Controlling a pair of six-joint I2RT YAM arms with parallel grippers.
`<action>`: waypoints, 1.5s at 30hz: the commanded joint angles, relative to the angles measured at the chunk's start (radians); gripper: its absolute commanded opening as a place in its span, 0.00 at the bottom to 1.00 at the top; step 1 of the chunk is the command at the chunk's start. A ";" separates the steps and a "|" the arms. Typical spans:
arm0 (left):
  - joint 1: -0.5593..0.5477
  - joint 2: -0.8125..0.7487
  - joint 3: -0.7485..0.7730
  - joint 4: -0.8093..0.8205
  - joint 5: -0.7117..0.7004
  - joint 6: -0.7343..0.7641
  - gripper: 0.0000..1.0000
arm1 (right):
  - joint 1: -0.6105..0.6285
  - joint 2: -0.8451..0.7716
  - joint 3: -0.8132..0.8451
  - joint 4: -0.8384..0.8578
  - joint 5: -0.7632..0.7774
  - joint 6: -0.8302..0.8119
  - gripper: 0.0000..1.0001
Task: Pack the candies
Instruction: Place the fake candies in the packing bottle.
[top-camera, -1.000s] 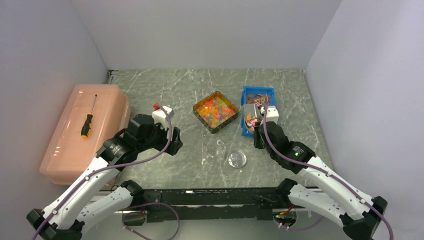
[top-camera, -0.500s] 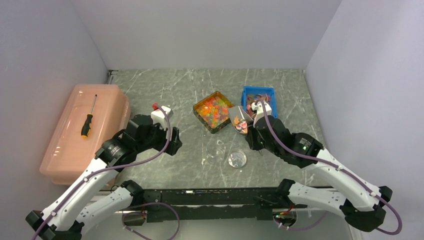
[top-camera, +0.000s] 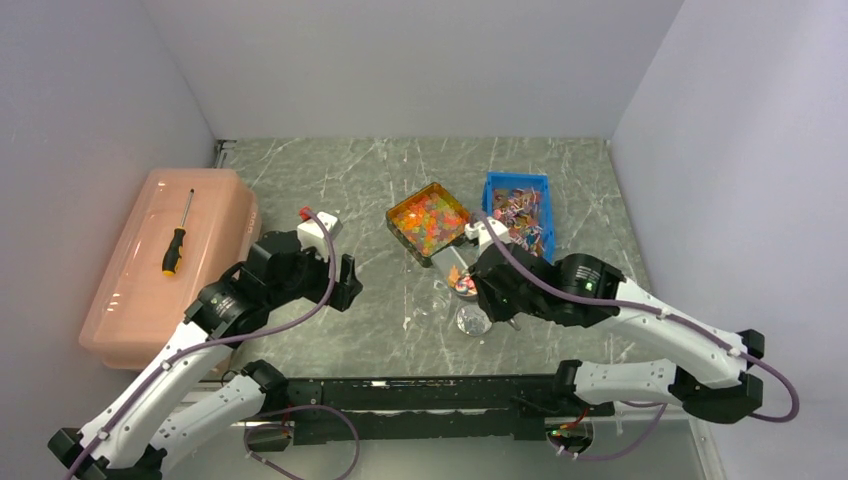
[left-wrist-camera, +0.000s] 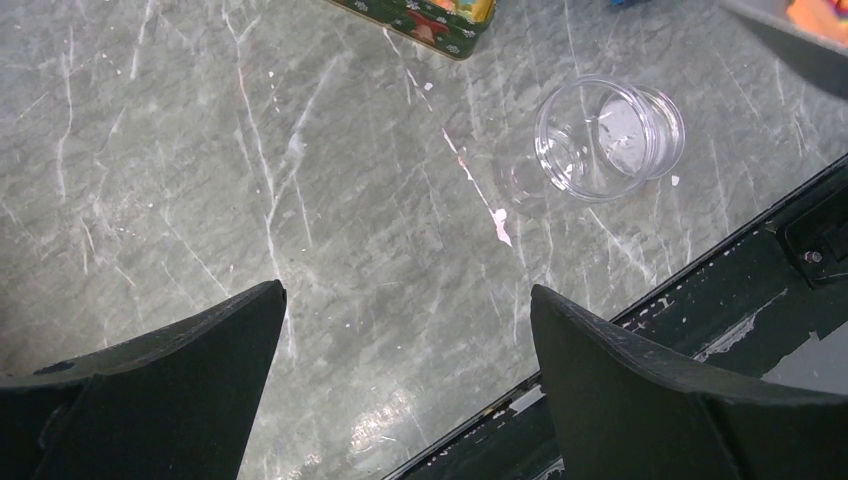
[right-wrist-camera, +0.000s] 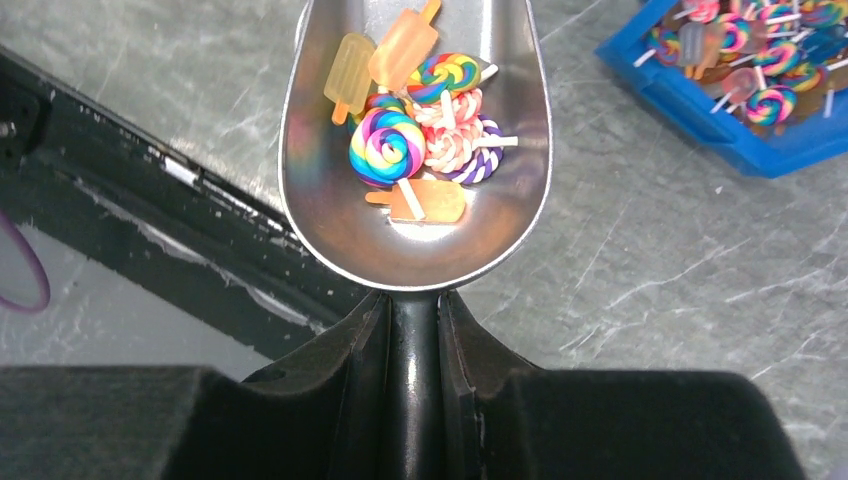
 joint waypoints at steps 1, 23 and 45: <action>0.001 -0.020 0.007 0.007 -0.016 -0.007 1.00 | 0.077 0.047 0.085 -0.096 0.007 0.055 0.00; 0.001 -0.038 0.005 0.012 0.003 -0.006 0.99 | 0.140 0.128 0.070 -0.128 -0.114 0.093 0.00; 0.001 -0.049 0.003 0.013 0.010 -0.006 0.99 | 0.020 0.216 0.042 -0.108 -0.204 -0.010 0.00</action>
